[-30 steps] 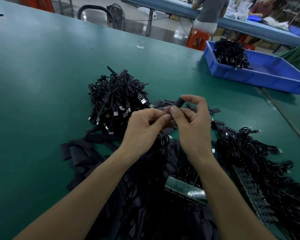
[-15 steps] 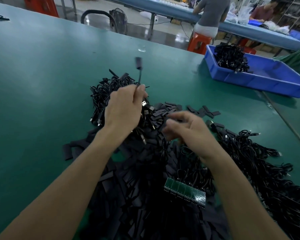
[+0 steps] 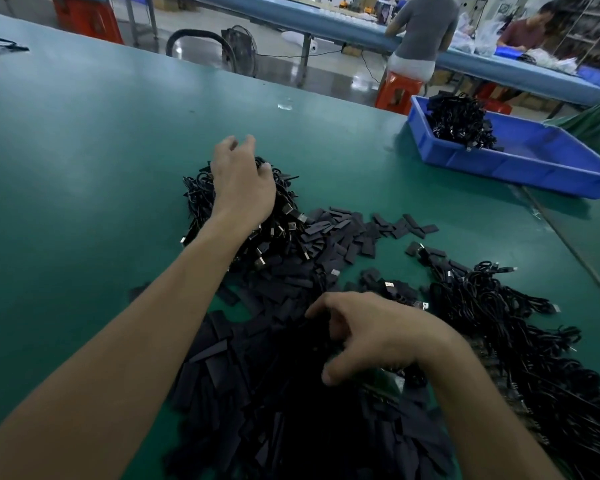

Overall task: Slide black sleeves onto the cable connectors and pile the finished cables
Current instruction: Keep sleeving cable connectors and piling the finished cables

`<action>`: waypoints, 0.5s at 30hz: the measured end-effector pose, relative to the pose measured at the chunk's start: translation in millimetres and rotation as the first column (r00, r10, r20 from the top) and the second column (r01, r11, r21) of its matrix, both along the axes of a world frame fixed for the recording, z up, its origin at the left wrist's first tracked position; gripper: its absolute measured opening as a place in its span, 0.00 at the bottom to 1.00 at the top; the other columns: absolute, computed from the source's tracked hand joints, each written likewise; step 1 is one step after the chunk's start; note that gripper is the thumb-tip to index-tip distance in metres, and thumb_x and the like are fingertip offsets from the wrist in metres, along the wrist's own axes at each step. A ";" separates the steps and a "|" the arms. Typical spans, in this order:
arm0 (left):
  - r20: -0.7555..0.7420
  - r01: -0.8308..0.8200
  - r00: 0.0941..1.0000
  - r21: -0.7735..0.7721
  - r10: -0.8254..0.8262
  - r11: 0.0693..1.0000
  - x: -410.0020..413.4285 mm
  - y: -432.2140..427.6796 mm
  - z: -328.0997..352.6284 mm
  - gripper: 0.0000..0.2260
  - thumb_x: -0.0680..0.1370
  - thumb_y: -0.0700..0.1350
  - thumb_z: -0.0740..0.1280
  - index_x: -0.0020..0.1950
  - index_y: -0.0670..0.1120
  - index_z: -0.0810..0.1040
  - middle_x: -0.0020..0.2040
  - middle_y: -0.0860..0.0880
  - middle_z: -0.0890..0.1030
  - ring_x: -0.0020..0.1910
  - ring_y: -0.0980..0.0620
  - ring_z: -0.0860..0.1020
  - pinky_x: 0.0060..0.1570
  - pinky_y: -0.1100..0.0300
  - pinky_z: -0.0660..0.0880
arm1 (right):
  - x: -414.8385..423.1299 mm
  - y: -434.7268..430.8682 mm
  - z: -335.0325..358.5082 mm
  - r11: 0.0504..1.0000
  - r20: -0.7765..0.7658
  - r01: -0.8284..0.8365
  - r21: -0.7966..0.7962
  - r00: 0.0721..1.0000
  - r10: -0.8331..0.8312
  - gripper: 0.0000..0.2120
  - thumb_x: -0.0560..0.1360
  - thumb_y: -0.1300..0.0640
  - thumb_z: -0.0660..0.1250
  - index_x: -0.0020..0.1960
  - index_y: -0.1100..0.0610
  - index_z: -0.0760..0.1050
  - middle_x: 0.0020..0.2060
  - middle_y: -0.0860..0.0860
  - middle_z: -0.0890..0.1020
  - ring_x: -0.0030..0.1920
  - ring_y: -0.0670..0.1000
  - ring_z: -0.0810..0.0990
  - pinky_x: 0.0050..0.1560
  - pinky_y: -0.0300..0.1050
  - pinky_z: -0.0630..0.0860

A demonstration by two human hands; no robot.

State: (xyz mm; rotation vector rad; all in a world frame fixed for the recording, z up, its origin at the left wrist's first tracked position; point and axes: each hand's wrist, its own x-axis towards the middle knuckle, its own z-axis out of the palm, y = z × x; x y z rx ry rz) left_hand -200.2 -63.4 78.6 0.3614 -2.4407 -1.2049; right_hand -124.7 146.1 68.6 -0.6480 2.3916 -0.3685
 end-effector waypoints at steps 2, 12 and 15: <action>-0.096 -0.044 0.995 -0.084 0.036 0.995 5.6 4.2 -3.4 0.20 0.82 0.41 0.63 0.75 0.43 0.69 0.75 0.44 0.63 0.75 0.45 0.61 0.72 0.52 0.58 | -2.1 -0.8 0.8 0.996 -0.098 0.062 -0.070 0.993 -0.069 0.31 0.68 0.47 0.76 0.69 0.47 0.72 0.44 0.41 0.80 0.42 0.39 0.80 0.42 0.37 0.78; -0.335 0.414 0.847 -0.068 -0.412 0.908 41.8 34.5 -27.9 0.04 0.78 0.42 0.71 0.52 0.46 0.84 0.42 0.56 0.82 0.37 0.63 0.77 0.42 0.70 0.74 | -30.9 18.8 1.3 0.774 -0.314 0.169 -0.610 0.845 -0.433 0.07 0.78 0.62 0.69 0.53 0.54 0.82 0.24 0.35 0.77 0.26 0.33 0.75 0.30 0.25 0.66; -0.185 0.616 0.784 0.108 -0.593 0.780 49.4 48.6 -43.0 0.08 0.77 0.48 0.72 0.55 0.48 0.81 0.43 0.55 0.83 0.40 0.61 0.80 0.42 0.68 0.74 | -34.2 21.7 -6.4 0.635 -0.177 0.223 -0.739 0.846 -0.503 0.06 0.76 0.61 0.72 0.49 0.51 0.80 0.30 0.42 0.83 0.29 0.38 0.78 0.37 0.30 0.71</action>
